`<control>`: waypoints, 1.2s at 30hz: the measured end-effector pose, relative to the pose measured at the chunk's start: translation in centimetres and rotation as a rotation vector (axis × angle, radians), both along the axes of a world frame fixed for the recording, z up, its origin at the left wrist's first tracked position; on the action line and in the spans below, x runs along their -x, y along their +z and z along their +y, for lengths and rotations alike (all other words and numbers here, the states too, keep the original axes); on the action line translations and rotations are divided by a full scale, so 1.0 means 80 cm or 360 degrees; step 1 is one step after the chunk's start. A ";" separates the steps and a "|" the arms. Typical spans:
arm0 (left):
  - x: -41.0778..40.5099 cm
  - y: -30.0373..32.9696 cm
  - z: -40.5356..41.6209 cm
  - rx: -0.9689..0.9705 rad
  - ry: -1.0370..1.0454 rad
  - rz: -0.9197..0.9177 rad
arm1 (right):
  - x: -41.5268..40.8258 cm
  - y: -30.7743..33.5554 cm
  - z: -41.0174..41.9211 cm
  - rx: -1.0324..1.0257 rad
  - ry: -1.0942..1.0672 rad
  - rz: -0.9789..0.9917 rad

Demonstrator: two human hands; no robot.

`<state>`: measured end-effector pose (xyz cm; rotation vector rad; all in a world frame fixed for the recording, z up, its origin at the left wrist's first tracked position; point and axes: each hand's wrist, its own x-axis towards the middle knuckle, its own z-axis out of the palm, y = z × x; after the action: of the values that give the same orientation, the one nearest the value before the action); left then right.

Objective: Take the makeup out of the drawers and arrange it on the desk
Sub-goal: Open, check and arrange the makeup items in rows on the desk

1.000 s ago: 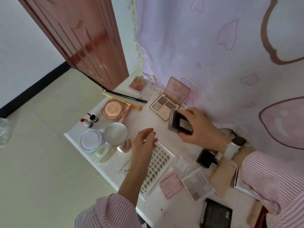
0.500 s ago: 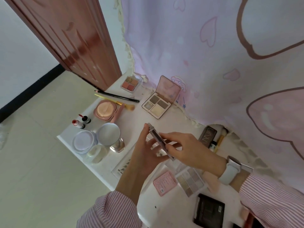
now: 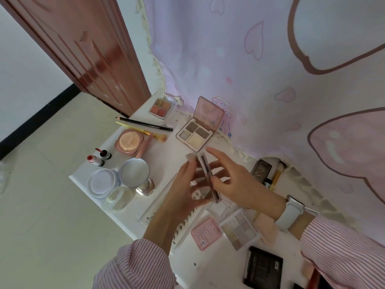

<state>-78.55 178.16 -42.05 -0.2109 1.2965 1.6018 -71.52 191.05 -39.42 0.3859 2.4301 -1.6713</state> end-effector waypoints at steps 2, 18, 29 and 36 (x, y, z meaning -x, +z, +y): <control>0.003 -0.002 -0.005 0.0029 -0.0075 0.0097 | 0.000 -0.002 0.007 0.0047 -0.0153 0.0070; 0.007 0.011 0.009 -0.0312 0.0314 -0.0492 | 0.000 -0.009 0.017 -0.0937 0.0142 0.0488; 0.002 0.011 0.018 -0.0092 0.0305 -0.0467 | 0.008 -0.001 0.017 -0.0521 0.0194 0.0080; -0.001 0.003 0.018 -0.0053 0.0241 -0.0459 | 0.007 0.003 0.026 -0.0362 0.0267 -0.0109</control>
<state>-78.45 179.63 -41.82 -0.5106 1.0509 1.6489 -72.12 193.16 -39.19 0.2549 2.5298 -1.2992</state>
